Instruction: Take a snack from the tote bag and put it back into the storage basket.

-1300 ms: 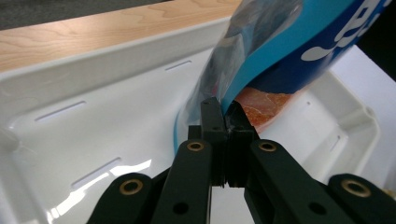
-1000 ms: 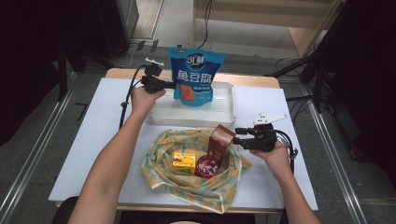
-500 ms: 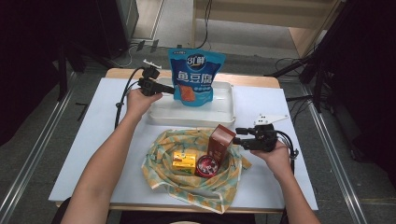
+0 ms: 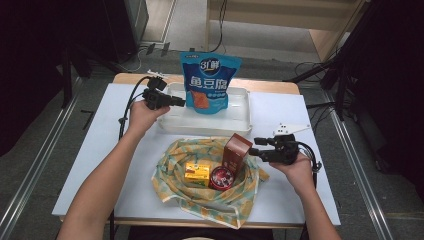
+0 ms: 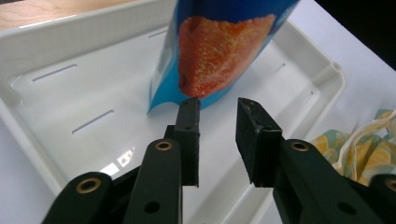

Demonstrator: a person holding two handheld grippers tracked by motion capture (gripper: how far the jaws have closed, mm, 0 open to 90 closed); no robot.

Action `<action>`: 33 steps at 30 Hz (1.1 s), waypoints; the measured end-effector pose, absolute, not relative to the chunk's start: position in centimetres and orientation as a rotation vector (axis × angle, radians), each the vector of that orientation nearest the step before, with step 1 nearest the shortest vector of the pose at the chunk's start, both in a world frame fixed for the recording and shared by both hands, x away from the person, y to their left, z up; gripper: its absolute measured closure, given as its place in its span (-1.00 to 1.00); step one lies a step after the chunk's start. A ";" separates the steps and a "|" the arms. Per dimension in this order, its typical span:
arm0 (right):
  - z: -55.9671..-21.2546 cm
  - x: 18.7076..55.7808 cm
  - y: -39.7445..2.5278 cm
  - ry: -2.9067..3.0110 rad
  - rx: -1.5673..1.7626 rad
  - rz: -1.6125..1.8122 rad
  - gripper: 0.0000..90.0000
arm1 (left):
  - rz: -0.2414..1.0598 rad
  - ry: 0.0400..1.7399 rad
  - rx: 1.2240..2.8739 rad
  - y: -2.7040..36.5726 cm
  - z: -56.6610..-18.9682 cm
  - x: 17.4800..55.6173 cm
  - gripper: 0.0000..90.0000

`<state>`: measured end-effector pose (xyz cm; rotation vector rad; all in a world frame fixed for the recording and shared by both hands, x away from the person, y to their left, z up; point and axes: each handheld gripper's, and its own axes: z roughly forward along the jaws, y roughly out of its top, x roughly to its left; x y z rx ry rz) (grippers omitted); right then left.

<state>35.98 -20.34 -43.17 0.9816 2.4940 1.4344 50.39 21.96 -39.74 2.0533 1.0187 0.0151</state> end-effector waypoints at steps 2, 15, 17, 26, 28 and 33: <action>-43.1 35.8 -20.3 2.497 0.985 1.432 0.05 | -0.014 1.016 2.062 22.0 -39.7 50.2 0.48; -43.2 35.1 -20.3 2.505 1.019 1.407 0.02 | -0.068 0.960 2.055 21.9 -39.1 47.8 0.14; -43.2 35.0 -20.4 2.506 1.018 1.406 0.02 | -0.075 0.951 2.067 21.8 -39.0 47.5 0.10; -43.1 34.9 -20.1 2.518 1.022 1.397 -0.01 | -0.068 0.907 2.054 22.0 -38.6 45.8 0.01; -43.1 34.9 -20.0 2.518 1.022 1.392 -0.03 | -0.087 0.894 2.056 22.1 -38.5 45.4 0.00; -43.0 34.9 -20.0 2.518 1.019 1.403 -0.05 | -0.073 0.890 2.058 22.2 -38.6 44.4 -0.02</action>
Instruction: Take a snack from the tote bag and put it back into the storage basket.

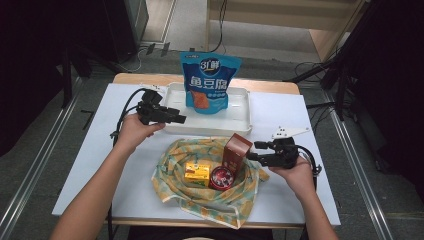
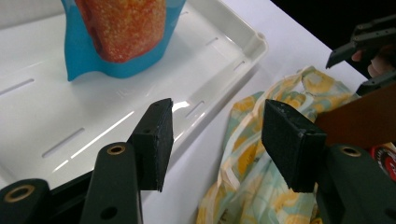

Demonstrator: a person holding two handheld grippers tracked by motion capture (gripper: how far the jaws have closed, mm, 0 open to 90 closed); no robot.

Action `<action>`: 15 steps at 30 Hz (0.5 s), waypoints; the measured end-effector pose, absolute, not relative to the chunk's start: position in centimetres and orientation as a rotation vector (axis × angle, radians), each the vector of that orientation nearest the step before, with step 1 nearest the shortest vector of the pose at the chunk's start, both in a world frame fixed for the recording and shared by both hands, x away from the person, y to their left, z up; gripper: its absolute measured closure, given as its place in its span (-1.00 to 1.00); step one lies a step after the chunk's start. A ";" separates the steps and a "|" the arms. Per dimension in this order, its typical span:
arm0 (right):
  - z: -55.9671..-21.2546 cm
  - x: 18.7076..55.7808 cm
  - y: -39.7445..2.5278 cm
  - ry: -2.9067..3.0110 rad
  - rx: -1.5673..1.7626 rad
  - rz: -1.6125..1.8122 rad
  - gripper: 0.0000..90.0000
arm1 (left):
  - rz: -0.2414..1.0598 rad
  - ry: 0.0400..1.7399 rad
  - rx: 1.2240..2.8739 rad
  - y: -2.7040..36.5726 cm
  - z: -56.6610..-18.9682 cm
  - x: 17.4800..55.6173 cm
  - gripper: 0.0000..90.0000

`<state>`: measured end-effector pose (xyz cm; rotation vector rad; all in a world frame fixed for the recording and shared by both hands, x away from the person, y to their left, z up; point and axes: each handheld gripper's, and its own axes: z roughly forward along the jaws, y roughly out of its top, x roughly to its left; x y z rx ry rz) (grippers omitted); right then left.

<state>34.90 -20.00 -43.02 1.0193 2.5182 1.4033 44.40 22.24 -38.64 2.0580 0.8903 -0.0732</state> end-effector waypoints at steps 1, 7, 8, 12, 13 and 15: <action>-43.0 34.9 -20.0 2.520 1.018 1.401 -0.05 | -0.073 0.887 2.072 22.2 -38.6 44.3 -0.02; -42.9 34.8 -20.0 2.523 1.000 1.396 -0.05 | -0.061 0.878 2.055 22.4 -38.8 43.2 -0.02; -42.8 34.8 -20.0 2.524 0.997 1.396 -0.05 | -0.057 0.880 2.058 22.5 -38.8 43.0 -0.03; -42.5 34.6 -19.9 2.533 0.979 1.396 -0.07 | -0.060 0.880 2.046 22.8 -38.7 42.1 -0.06; -42.4 34.6 -19.9 2.534 0.971 1.395 -0.07 | -0.060 0.875 2.050 22.8 -38.7 41.8 -0.07; -42.2 34.4 -19.9 2.532 0.973 1.402 -0.08 | -0.051 0.868 2.064 22.9 -38.7 41.4 -0.08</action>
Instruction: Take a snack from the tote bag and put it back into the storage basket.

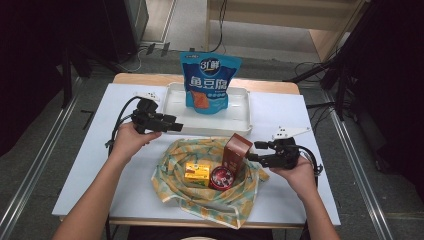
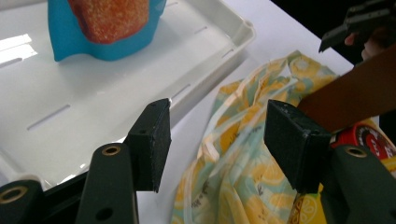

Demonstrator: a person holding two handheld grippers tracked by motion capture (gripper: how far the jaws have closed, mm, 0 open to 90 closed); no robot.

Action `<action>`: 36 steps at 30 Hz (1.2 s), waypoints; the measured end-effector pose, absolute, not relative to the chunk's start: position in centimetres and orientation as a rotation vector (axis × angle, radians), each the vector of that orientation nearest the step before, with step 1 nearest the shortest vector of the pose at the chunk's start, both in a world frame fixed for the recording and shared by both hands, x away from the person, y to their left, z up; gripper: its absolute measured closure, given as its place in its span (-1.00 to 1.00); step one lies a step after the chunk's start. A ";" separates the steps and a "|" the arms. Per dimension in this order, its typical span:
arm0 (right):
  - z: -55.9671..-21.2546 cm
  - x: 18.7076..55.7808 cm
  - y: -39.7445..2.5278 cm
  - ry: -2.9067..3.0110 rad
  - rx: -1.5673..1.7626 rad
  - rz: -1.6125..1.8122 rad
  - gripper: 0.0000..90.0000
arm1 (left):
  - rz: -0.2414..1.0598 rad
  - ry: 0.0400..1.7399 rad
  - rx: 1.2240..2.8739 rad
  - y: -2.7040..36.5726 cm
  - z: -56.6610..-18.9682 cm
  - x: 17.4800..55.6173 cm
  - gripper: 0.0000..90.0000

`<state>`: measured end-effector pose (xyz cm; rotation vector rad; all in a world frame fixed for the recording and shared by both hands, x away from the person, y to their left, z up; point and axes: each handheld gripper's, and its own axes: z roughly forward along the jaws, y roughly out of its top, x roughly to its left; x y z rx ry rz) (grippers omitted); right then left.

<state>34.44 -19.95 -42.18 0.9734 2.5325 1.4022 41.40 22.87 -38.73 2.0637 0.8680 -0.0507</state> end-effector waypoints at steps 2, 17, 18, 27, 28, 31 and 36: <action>-42.1 34.4 -20.0 2.536 0.967 1.400 -0.08 | -0.053 0.870 2.059 22.9 -38.7 41.1 -0.08; -40.8 33.4 -20.3 2.548 0.931 1.404 -0.12 | -0.042 0.829 2.056 24.1 -37.9 38.9 -0.12; -40.8 33.3 -20.3 2.550 0.928 1.405 -0.12 | -0.039 0.828 2.057 24.1 -38.0 38.8 -0.12; -39.7 32.6 -20.5 2.571 0.874 1.397 -0.13 | -0.057 0.821 2.046 24.3 -38.5 38.0 -0.15; -39.6 32.5 -20.5 2.574 0.863 1.396 -0.13 | -0.053 0.823 2.043 24.4 -38.5 37.9 -0.15; -39.2 32.2 -20.3 2.580 0.849 1.405 -0.19 | -0.046 0.814 2.027 24.6 -38.6 37.9 -0.15; -38.5 31.9 -19.9 2.596 0.833 1.413 -0.28 | -0.046 0.812 2.023 24.7 -38.6 37.9 -0.15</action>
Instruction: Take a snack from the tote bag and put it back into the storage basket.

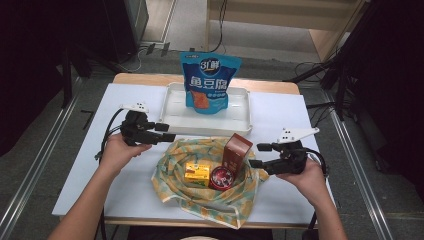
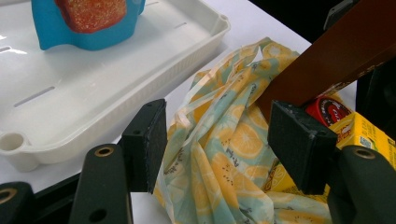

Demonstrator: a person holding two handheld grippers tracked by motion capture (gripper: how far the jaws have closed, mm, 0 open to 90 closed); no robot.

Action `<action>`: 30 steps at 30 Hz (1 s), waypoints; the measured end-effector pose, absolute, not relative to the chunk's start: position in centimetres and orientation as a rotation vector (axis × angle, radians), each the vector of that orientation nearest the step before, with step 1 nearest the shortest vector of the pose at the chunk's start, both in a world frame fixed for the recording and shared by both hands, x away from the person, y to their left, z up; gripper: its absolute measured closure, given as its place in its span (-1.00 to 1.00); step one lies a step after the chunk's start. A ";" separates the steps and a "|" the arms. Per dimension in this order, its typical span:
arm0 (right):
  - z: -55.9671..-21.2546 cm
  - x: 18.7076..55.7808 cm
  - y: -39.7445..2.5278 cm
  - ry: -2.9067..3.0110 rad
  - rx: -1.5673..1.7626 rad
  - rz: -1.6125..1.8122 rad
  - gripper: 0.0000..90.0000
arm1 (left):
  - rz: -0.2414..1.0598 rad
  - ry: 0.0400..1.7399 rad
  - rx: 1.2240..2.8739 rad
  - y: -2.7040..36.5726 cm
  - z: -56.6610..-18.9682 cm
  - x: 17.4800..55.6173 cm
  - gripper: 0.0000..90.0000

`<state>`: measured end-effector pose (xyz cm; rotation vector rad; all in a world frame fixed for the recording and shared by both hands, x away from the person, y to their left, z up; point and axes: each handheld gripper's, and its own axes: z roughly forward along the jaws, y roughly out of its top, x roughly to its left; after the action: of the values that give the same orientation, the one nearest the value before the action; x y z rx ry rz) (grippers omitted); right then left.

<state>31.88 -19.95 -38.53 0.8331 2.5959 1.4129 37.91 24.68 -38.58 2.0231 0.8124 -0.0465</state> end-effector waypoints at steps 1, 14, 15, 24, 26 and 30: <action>-38.4 31.8 -19.8 2.602 0.836 1.408 -0.28 | -0.048 0.809 2.025 24.7 -38.6 37.9 -0.15; -38.1 30.9 -18.8 2.613 0.829 1.387 -0.41 | -0.048 0.806 2.031 24.7 -38.7 37.9 -0.15; -38.0 30.9 -18.7 2.613 0.829 1.392 -0.45 | -0.049 0.806 2.032 24.7 -38.7 37.9 -0.15; -37.4 30.6 -17.7 2.585 0.849 1.421 -0.57 | -0.054 0.806 2.037 24.6 -38.7 38.0 -0.16; -37.3 30.5 -17.4 2.595 0.842 1.415 -0.57 | -0.058 0.809 2.037 24.6 -38.8 38.0 -0.16; -37.0 30.3 -16.9 2.587 0.833 1.410 -0.57 | -0.058 0.811 2.034 24.7 -38.8 38.0 -0.16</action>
<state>30.30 -16.92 -36.97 0.8329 2.5872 1.4100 37.98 24.66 -38.78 2.0337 0.8110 -0.0577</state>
